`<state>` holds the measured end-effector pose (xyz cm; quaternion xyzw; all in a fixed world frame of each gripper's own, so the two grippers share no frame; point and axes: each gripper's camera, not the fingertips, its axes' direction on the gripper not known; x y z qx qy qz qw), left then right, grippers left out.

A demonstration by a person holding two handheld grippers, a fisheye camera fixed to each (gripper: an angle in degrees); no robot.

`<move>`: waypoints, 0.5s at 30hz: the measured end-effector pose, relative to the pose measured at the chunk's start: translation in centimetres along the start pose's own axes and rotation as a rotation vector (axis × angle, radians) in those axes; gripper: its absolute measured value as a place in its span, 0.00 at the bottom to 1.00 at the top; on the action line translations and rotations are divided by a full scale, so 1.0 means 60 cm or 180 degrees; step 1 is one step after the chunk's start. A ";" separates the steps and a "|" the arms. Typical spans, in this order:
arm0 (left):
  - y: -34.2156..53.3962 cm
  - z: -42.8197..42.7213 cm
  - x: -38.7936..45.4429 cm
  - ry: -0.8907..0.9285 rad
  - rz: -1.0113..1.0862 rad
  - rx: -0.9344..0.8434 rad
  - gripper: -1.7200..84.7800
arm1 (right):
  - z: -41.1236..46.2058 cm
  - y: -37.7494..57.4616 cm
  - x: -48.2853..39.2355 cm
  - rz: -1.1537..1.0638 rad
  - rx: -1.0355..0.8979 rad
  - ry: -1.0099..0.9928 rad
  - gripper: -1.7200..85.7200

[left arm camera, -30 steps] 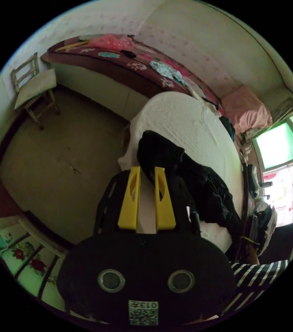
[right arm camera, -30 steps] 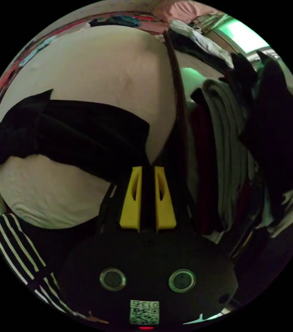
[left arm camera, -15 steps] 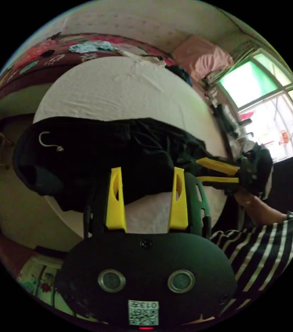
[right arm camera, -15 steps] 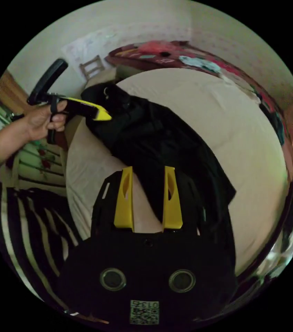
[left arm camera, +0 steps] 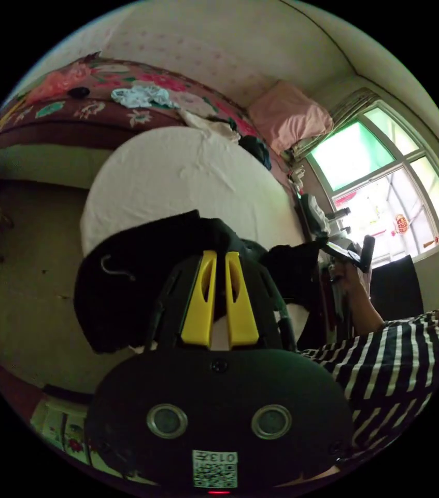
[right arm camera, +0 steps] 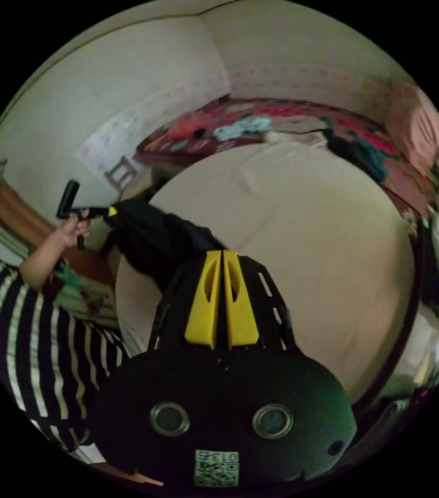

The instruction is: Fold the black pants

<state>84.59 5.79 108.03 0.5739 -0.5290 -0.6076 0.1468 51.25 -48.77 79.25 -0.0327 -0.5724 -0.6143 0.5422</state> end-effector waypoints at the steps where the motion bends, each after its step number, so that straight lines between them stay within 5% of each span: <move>1: -0.024 -0.013 0.000 -0.0042 0.0033 0.0086 0.04 | -0.040 0.008 0.050 0.0254 0.0184 0.0057 0.02; 10: -0.267 0.055 0.033 -0.0407 0.0304 -0.0015 0.05 | -0.187 0.020 0.339 0.1569 0.0812 0.1319 0.03; 15: -0.337 0.133 0.008 -0.0233 -0.0160 0.0433 0.08 | -0.158 0.003 0.444 0.1972 0.0721 0.1455 0.08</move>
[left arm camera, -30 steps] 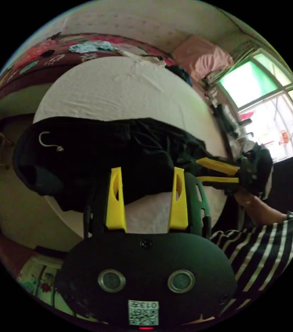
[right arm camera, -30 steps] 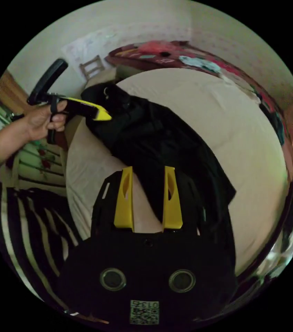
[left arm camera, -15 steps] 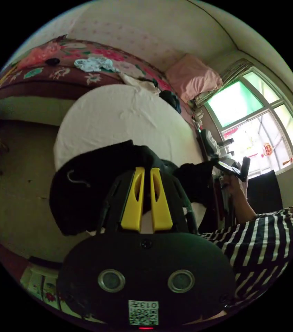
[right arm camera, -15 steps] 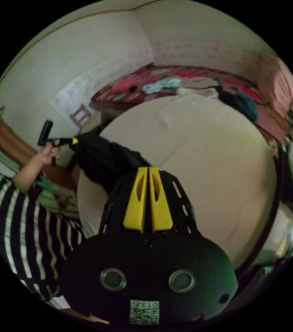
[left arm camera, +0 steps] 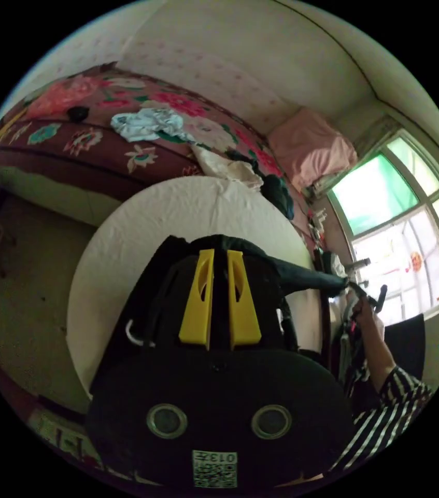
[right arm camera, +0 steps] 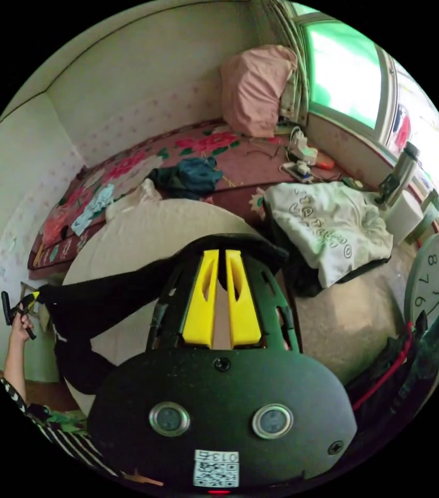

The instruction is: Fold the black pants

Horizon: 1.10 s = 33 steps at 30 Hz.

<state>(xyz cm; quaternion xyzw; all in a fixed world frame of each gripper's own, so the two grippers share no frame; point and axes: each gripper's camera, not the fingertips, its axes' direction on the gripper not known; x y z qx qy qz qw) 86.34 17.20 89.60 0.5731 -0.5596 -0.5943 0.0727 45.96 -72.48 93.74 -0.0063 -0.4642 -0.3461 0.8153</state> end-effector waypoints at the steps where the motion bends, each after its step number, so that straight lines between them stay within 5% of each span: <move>1: 0.003 0.019 -0.012 -0.0013 -0.0194 -0.0018 0.10 | 0.024 0.000 0.009 0.0030 -0.0231 0.0006 0.10; 4: 0.039 0.033 -0.034 -0.0040 -0.0405 -0.0005 0.12 | 0.040 0.034 0.019 -0.0139 -0.0415 -0.0211 0.10; 9: 0.134 0.041 -0.025 -0.1156 0.0027 -0.0426 0.18 | 0.053 0.175 -0.007 -0.1184 -0.1064 -0.0667 0.10; 13: 0.209 0.075 -0.016 -0.1817 0.0171 -0.0710 0.24 | 0.068 0.321 -0.036 -0.1955 -0.1470 -0.0229 0.12; 25: 0.236 0.189 0.056 -0.2233 0.0586 -0.1271 0.04 | 0.130 0.390 -0.026 -0.2030 -0.2085 0.0121 0.04; 33: 0.256 0.106 0.045 -0.1931 0.0300 -0.0671 0.03 | 0.085 0.305 -0.055 -0.2292 -0.1448 0.0569 0.03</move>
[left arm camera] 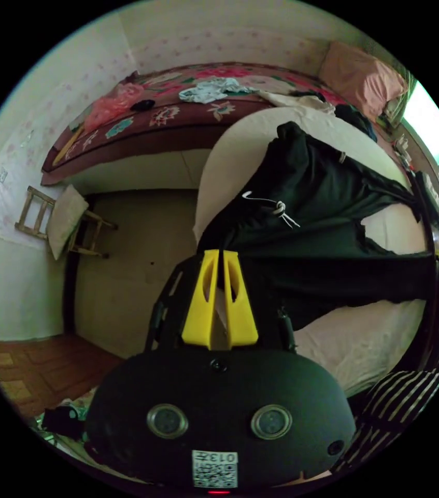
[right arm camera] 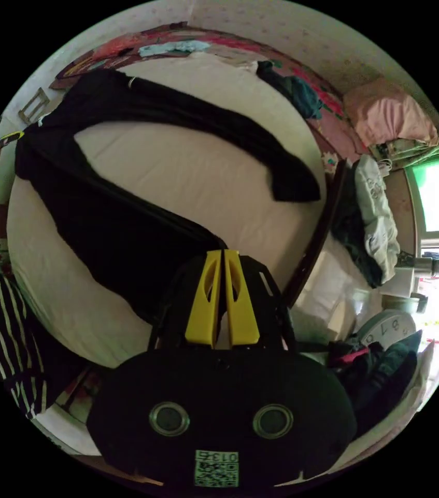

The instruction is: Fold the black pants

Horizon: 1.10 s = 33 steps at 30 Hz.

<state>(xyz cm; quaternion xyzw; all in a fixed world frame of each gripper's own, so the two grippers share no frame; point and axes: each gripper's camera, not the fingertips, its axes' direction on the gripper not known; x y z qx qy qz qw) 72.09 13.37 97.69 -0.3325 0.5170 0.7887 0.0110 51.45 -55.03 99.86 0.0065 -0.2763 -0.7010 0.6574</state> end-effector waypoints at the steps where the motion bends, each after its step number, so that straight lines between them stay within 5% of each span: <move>1: 0.003 0.002 -0.002 -0.0021 0.0010 0.0047 0.03 | 0.002 -0.013 0.008 0.0063 0.0091 0.0068 0.03; 5: -0.010 0.016 -0.004 -0.0102 -0.0317 0.0139 0.04 | 0.024 -0.039 0.046 0.0722 0.0182 0.0209 0.04; 7: -0.014 0.016 0.002 0.0076 -0.0366 0.0155 0.05 | 0.024 -0.026 0.075 0.1112 0.0265 -0.0218 0.05; 12: 0.038 -0.021 0.046 0.0082 -0.0257 0.0514 0.10 | -0.004 0.071 0.053 0.1283 0.0502 -0.0238 0.10; 19: 0.110 0.028 0.234 0.0076 0.1082 0.0057 0.17 | 0.077 0.159 -0.001 0.1648 0.0034 -0.0475 0.15; 24: 0.083 0.086 0.312 -0.0234 0.1809 -0.0335 0.07 | 0.104 0.137 0.000 0.1779 -0.0123 -0.0701 0.08; 33: 0.018 0.063 0.321 0.0043 0.2651 -0.0626 0.02 | 0.004 0.099 -0.011 0.1143 -0.0296 0.0247 0.05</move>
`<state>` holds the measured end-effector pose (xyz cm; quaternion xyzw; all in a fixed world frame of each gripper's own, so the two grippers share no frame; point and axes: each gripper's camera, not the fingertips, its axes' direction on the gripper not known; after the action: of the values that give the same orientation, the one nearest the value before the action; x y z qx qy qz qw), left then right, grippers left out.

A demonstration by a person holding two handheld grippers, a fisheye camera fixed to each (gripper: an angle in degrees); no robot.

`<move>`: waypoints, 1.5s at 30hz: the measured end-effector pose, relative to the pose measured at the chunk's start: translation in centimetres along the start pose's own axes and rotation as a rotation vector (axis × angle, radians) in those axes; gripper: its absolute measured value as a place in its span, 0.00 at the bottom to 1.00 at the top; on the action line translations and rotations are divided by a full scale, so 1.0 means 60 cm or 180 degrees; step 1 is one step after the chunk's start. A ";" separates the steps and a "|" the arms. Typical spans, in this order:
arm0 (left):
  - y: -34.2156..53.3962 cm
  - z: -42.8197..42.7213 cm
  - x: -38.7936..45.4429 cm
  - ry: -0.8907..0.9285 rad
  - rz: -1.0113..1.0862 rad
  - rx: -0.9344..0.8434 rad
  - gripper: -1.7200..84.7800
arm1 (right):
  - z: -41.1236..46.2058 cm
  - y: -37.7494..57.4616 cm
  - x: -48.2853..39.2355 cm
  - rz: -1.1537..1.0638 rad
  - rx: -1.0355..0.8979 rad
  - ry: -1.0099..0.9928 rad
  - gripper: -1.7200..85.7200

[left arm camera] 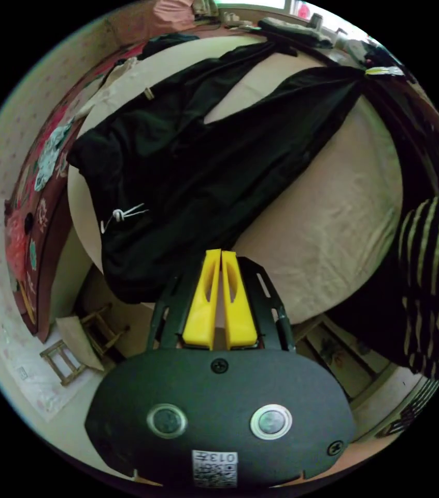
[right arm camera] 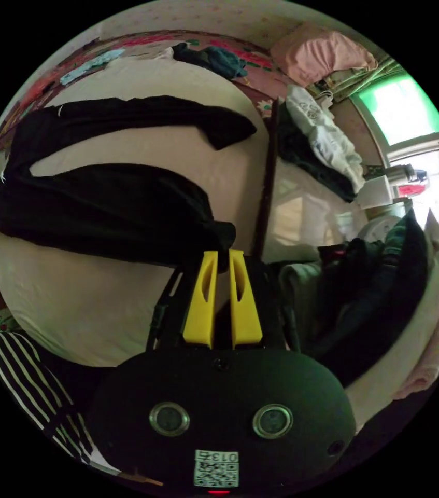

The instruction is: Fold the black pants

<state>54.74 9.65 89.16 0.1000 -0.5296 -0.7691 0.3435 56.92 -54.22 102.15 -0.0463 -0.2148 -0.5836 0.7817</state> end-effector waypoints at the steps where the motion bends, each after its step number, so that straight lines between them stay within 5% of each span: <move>1: 0.005 -0.023 -0.005 0.0069 0.0077 0.0079 0.02 | -0.009 0.003 0.003 -0.0029 -0.0025 0.0066 0.06; 8: 0.042 -0.046 -0.042 0.0590 0.0119 0.0179 0.02 | 0.058 0.017 -0.027 -0.0097 -0.0772 -0.0098 0.08; 12: 0.043 0.003 -0.048 0.0747 0.0079 -0.0210 0.02 | 0.104 0.031 -0.068 -0.0289 -0.1058 0.0168 0.10; 17: 0.087 -0.014 -0.117 0.0530 -0.0855 0.0309 0.05 | 0.049 0.036 -0.086 -0.0182 -0.0375 0.0470 0.11; 19: 0.090 -0.024 -0.148 0.0376 -0.1167 0.0425 0.08 | 0.019 0.018 -0.103 -0.0208 0.0236 0.0254 0.11; 25: 0.057 -0.048 -0.238 0.0024 -0.1711 0.0508 0.11 | 0.050 -0.076 -0.141 -0.0280 0.0571 -0.0537 0.14; 36: -0.111 -0.058 -0.445 -0.0292 -0.1465 0.0742 0.17 | 0.112 -0.191 -0.219 -0.0306 0.0122 -0.0687 0.07; 40: -0.152 -0.035 -0.555 -0.0063 -0.1542 0.0902 0.15 | 0.109 -0.208 -0.226 -0.0021 -0.0016 -0.0230 0.05; 45: -0.176 0.013 -0.653 0.0733 -0.1193 0.0935 0.18 | 0.053 -0.247 -0.223 0.0233 0.0567 -0.0367 0.09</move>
<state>79.02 37.24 71.95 0.3320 -0.5651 -0.7178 0.2349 39.19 -45.93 97.17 -0.0179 -0.3086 -0.5297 0.7899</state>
